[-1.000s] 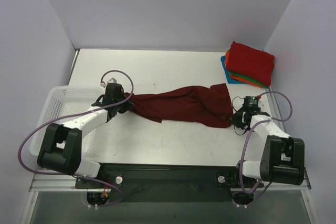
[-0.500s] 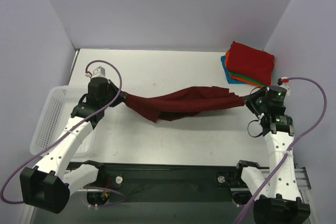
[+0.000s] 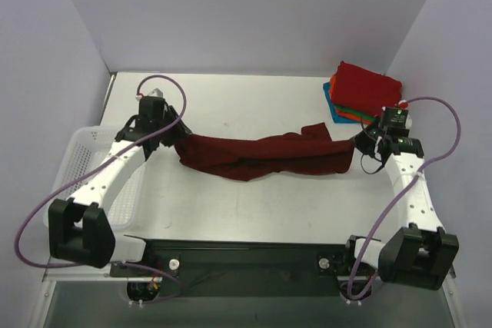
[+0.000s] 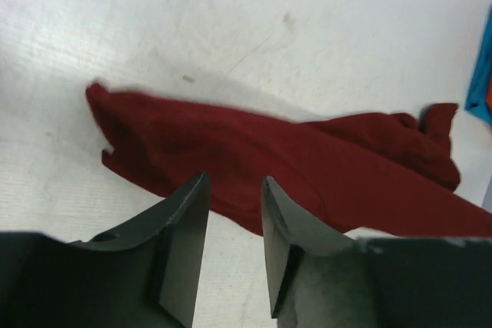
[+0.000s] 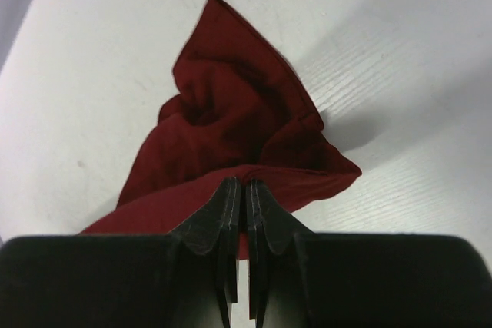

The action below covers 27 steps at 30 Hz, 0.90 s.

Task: Fold and stack the t-shirts
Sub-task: Flatten out the tshirt

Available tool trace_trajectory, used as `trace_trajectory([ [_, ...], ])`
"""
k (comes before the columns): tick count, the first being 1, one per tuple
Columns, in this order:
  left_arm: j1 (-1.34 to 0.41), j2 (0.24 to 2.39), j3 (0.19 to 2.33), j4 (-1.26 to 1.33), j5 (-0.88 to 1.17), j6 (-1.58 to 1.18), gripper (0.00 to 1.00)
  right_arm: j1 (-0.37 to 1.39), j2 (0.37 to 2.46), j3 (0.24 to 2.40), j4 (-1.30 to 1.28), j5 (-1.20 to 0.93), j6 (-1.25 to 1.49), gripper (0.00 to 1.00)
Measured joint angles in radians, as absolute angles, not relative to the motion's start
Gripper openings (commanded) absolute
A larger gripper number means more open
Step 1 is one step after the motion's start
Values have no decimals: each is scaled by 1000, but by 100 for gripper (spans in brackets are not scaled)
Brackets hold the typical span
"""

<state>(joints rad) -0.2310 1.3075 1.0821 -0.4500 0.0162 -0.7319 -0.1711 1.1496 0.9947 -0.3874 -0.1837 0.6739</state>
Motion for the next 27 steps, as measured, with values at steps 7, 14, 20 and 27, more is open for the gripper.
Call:
trace_trajectory([
  [7, -229, 1401, 868, -408, 65, -730, 59, -171, 1258, 848, -304, -185, 663, 0],
  [14, -230, 1322, 769, -397, -19, -751, 56, -169, 1284, 845, -254, -189, 654, 0],
  [20, -230, 1399, 769, -304, -40, -758, 70, -162, 1285, 845, -237, -193, 654, 0],
  [27, -230, 1499, 769, -176, -31, -775, 73, -154, 1285, 845, -224, -206, 654, 0],
])
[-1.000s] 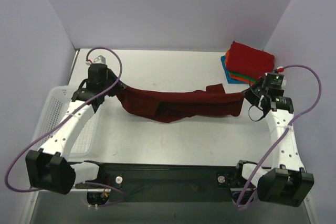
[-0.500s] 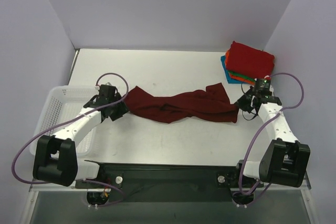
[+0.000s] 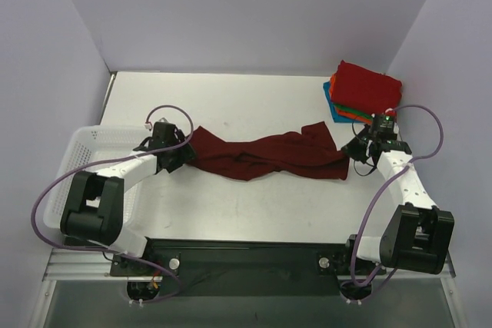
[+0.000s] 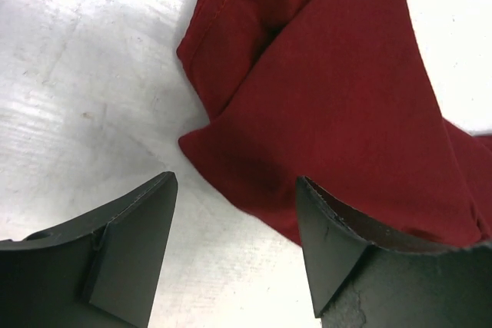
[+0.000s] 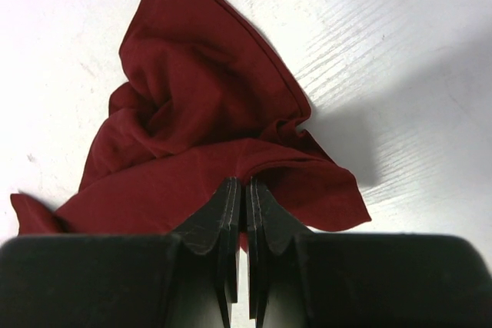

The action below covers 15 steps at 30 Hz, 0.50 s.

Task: Fold and stack the t-shirts
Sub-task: Flatten out the tshirt

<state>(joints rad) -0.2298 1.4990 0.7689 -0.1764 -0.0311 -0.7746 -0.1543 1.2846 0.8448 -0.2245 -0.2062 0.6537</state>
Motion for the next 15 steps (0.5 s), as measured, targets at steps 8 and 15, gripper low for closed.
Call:
trace_trajectory([
  [8, -230, 1568, 774, -96, -17, -797, 70, -149, 1285, 845, -211, -221, 654, 0],
  [15, -230, 1568, 775, -93, -17, -801, 45, -149, 1285, 845, -207, -226, 654, 0],
])
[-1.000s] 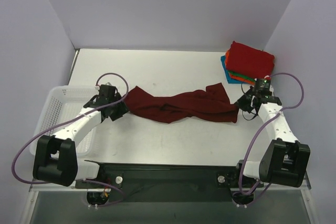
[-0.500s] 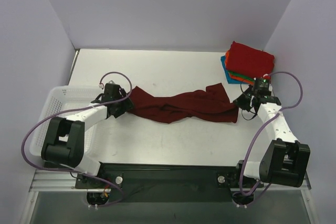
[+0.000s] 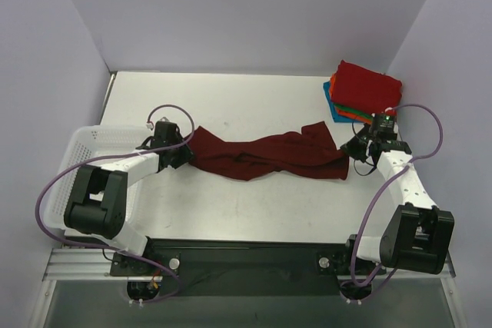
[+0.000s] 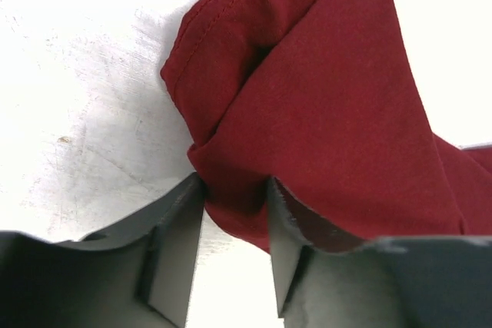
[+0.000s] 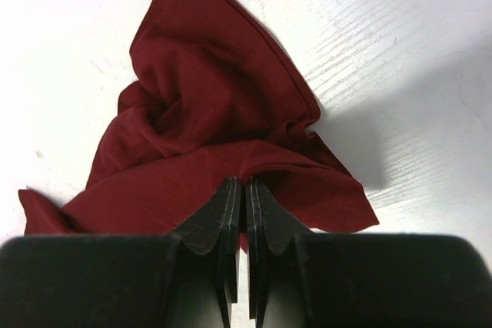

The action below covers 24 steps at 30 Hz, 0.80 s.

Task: Fold and stack the t-shirts
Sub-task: Flatten out the tshirt

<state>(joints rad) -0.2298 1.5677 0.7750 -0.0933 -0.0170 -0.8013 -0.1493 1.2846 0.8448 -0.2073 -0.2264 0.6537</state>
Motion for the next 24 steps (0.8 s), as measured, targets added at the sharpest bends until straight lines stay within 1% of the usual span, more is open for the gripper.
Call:
trace_trajectory([
  [1, -230, 1567, 775, -94, -17, -802, 41, -149, 1285, 845, -207, -226, 654, 0],
  [3, -230, 1565, 775, -94, -17, -801, 39, -149, 1285, 845, -205, -226, 654, 0],
  [4, -230, 1562, 775, -97, -17, -801, 35, -149, 1285, 845, -205, -226, 654, 0],
  [6, -229, 1549, 775, -103, -17, -800, 32, -149, 1285, 845, -205, -226, 654, 0],
  [7, -229, 1541, 775, -108, -17, -800, 28, -149, 1285, 845, -205, -226, 653, 0],
  [11, -229, 1497, 782, -130, -17, -798, 24, -149, 1285, 845, -205, -226, 654, 0],
  [21, -229, 1399, 798, -210, -18, -789, 25, -149, 1269, 845, -206, -226, 649, 0],
  [23, -229, 1378, 798, -232, -20, -785, 38, -149, 1258, 845, -206, -226, 646, 0],
  [24, -229, 1366, 797, -241, -22, -782, 40, -149, 1252, 845, -206, -226, 645, 0],
])
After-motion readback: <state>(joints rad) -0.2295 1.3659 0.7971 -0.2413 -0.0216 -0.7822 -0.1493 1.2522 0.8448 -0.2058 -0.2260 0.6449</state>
